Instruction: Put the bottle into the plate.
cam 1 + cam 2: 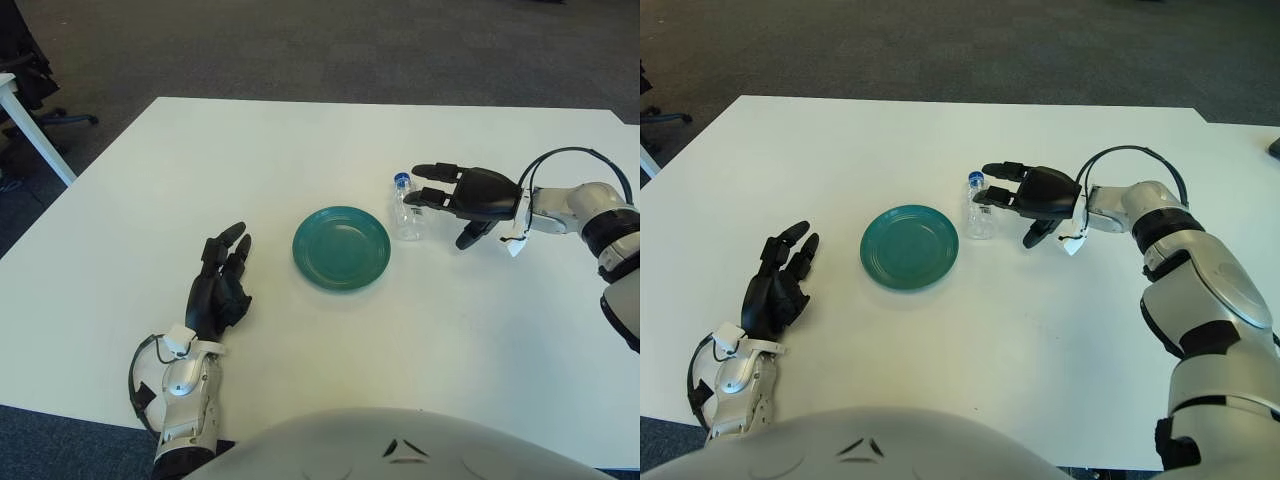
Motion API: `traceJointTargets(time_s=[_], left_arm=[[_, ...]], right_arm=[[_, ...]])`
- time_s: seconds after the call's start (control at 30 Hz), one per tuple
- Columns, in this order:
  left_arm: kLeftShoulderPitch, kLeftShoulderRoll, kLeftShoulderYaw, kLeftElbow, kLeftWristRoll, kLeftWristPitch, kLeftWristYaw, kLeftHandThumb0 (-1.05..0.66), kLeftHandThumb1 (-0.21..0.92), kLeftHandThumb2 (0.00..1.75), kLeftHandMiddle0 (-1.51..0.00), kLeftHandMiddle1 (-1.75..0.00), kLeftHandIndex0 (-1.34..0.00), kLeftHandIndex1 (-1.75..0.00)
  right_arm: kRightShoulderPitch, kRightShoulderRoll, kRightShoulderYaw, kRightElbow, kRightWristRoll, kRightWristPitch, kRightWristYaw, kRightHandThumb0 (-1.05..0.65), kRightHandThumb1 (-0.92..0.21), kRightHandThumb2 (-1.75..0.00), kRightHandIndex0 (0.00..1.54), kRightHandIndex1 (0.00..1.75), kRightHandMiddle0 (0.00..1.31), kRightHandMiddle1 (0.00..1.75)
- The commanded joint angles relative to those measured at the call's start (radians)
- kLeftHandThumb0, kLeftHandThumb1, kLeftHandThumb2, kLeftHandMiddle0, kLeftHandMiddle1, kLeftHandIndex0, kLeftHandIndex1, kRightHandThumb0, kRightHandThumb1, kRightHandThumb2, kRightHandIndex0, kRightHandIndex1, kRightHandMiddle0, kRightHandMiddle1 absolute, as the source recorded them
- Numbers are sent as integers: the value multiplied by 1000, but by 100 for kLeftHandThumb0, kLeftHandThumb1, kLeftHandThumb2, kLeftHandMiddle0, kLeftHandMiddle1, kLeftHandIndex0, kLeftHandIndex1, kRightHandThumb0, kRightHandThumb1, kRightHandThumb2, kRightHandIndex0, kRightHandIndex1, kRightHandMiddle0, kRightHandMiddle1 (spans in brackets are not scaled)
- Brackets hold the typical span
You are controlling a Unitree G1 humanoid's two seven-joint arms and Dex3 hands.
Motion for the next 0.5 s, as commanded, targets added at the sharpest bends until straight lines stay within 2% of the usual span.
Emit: traceJointTargets(time_s=[0.0,0.47], left_arm=[[40,-23,-20,26,4,12,16,-90,92,97,-29,0,0,-74],[85,-38,-54,-26,25,14,40,-90,92,97,-29,0,0,-74]], right_arm=[[-25,12,29,22,-20,-10,-12,-79,-92,-26,31,1,0,62],[-26,40,102,45,-27,-28,-63,-77,-92,-37,39,4,0,71]])
